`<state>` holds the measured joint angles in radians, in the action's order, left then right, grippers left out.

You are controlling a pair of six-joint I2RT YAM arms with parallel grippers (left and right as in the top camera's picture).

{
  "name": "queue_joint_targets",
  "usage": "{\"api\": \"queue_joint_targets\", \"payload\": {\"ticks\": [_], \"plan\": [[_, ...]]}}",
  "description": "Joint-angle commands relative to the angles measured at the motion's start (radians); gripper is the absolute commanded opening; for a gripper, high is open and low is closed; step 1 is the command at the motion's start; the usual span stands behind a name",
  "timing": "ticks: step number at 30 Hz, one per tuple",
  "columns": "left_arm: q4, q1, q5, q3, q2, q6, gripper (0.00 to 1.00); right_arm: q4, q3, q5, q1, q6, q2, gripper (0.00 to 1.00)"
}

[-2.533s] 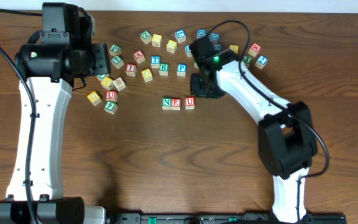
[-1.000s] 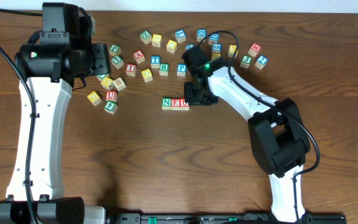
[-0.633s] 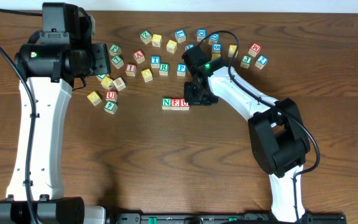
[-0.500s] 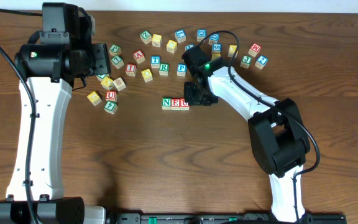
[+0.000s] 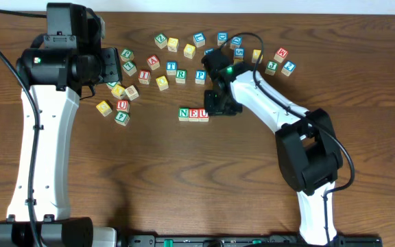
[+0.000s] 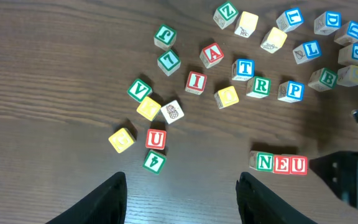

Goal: Spell out NEURIPS
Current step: 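Raise the right gripper and move it toward the far blocks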

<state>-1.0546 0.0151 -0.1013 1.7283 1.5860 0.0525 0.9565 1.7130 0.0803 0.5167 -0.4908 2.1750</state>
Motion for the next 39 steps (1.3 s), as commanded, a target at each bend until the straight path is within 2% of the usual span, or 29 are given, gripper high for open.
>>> {"api": "queue_joint_targets", "payload": {"ticks": [1,8,18,33,39], "plan": [[-0.003,0.001,0.009,0.005,-0.003,0.005,0.56,0.033,0.122,-0.003,-0.040,0.075,-0.045,0.39],[-0.003,0.001,0.009,0.005,-0.003,0.005,0.56,0.032,0.249,-0.006,-0.066,0.097,-0.045,0.41],[-0.003,0.001,0.009,0.005,-0.003,0.005,0.56,-0.045,0.250,-0.006,-0.063,0.097,-0.045,0.42],[-0.003,0.001,0.009,0.005,-0.003,0.005,0.56,-0.047,0.250,-0.019,-0.063,0.141,-0.045,0.43],[-0.003,0.001,0.009,0.005,-0.003,0.005,0.56,-0.139,0.250,-0.018,-0.045,0.168,-0.045,0.41]]}}
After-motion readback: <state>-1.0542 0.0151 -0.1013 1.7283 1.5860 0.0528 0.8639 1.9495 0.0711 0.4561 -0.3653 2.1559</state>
